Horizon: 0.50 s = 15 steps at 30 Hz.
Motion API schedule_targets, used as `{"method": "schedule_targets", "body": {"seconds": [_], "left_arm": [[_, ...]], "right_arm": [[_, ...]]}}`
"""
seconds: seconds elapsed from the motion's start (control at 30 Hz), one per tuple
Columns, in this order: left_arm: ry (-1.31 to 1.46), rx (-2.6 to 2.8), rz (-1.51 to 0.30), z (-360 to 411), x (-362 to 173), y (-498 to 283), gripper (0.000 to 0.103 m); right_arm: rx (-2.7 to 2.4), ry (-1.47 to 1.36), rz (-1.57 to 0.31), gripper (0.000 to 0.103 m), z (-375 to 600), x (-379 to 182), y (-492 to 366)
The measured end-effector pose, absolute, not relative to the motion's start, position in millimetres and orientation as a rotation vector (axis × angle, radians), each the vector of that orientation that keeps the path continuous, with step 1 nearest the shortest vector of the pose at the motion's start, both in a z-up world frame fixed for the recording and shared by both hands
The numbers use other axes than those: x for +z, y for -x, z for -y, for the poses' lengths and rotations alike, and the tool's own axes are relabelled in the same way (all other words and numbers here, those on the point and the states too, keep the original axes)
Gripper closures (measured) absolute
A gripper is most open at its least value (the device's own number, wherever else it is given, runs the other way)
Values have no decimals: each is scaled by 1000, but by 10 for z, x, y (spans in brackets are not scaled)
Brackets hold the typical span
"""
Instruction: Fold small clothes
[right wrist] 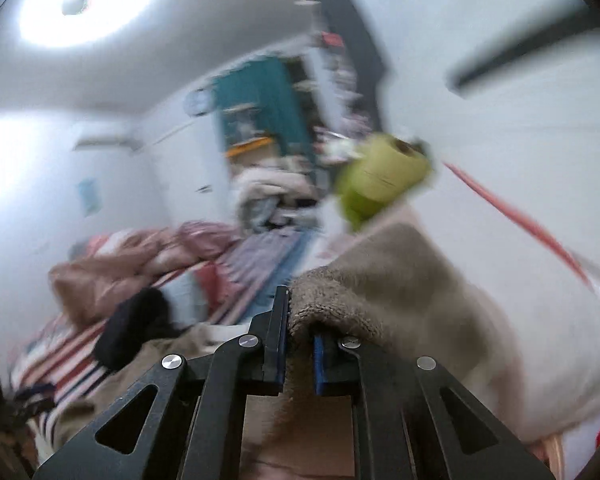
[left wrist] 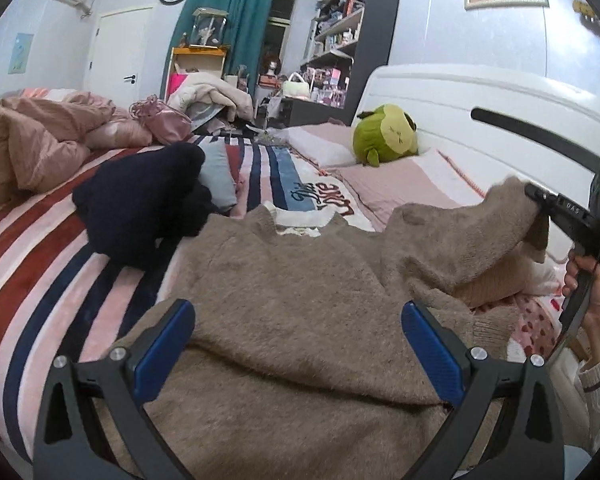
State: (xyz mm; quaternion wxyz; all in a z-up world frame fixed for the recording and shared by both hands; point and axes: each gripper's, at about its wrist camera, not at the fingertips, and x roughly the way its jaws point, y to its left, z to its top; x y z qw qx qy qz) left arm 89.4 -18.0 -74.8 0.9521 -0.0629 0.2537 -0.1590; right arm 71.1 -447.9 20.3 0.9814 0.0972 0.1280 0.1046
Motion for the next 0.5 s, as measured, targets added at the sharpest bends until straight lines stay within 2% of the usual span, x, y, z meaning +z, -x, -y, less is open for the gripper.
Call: {"method": "schedule_targets", "body": {"seconds": [0.13,0.2,0.33,0.4,0.47,0.5], "left_arm": [[167,-321,-495,-42,-712,-741,1],[177,-320,-488,-139,-709,-673,1],[197,-317,-499,-352,-780,-565,1],[201,-322,-521,-438,-825,-550,1],[198,-310,-520,-530,-858,-525,1],[197,-306,-520,-561,-871,-518,1]], "right_arm": [[462,94,-344,98,3381,273,-630],[612,172,-502,97,2795,38,-699],[783,219,-939,92,2063,-853,-886],[774,244,-1014,75,1988,-1115,-920],[774,154,-1026,73,2073,-1132,-931],[777,83,-1024,65,2162,-1069,-956]]}}
